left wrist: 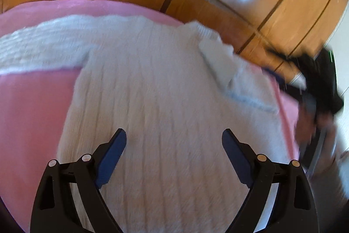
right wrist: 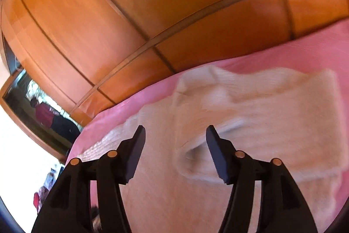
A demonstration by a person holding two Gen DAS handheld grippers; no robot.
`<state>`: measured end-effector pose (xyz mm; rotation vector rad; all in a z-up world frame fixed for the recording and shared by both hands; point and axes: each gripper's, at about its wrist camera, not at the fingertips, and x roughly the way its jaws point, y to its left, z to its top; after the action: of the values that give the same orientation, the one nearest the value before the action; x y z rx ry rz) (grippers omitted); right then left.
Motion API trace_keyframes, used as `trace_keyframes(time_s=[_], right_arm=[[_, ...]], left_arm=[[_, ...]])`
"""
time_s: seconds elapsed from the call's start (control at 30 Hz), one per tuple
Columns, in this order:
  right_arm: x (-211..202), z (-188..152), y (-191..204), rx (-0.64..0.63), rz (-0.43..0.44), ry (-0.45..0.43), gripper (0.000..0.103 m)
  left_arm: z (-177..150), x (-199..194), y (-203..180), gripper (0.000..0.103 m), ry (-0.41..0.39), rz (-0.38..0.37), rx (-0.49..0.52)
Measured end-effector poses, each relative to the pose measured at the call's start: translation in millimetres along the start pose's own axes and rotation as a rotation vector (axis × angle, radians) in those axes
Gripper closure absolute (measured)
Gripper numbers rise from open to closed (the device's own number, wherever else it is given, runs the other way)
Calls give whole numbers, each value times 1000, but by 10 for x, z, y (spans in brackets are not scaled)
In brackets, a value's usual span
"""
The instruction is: Fold small clothes
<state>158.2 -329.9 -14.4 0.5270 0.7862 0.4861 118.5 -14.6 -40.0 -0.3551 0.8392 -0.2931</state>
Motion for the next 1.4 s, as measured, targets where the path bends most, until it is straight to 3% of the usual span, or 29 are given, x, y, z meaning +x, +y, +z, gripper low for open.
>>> trace_keyframes(time_s=[0.17, 0.43, 0.5, 0.53, 0.57, 0.63, 0.73, 0.8, 0.87, 0.93, 1.03, 1.1, 1.2, 1.4], right_arm=[[-614, -279, -445, 77, -87, -37, 35], [-922, -733, -679, 147, -87, -7, 27], [-901, -783, -653, 139, -74, -3, 26], [-887, -788, -633, 132, -69, -2, 26], [-883, -796, -627, 120, -68, -1, 26], [-881, -788, -653, 107, -62, 4, 24], [-830, -714, -669, 102, -62, -13, 24], [-834, -621, -665, 108, -49, -39, 24], [-798, -523, -628, 104, -43, -59, 23], [-717, -410, -568, 82, -53, -81, 23], [-494, -253, -527, 46, -107, -71, 24], [-304, -218, -557, 28, -176, -48, 23], [-36, -313, -642, 17, -253, 3, 23], [145, -404, -457, -114, -370, 42, 11]], left_arm=[[397, 151, -333, 15, -31, -18, 44], [648, 955, -1440, 15, -15, 195, 447], [677, 1248, -1552, 29, 6, 286, 510], [704, 1384, -1548, 57, 39, 310, 517], [714, 1425, -1513, 78, 60, 315, 503], [808, 1340, -1297, 86, 40, 260, 363], [876, 1023, -924, 89, -23, 145, 158], [863, 867, -694, 89, -42, 76, 58], [791, 796, -476, 89, -8, 18, -15], [710, 778, -308, 89, 4, 13, -80], [590, 685, 26, 62, 0, 5, -217], [518, 601, 261, 61, -11, -13, -309], [477, 453, 396, 61, -39, 28, -325], [429, 45, 655, 61, -100, 111, -311]])
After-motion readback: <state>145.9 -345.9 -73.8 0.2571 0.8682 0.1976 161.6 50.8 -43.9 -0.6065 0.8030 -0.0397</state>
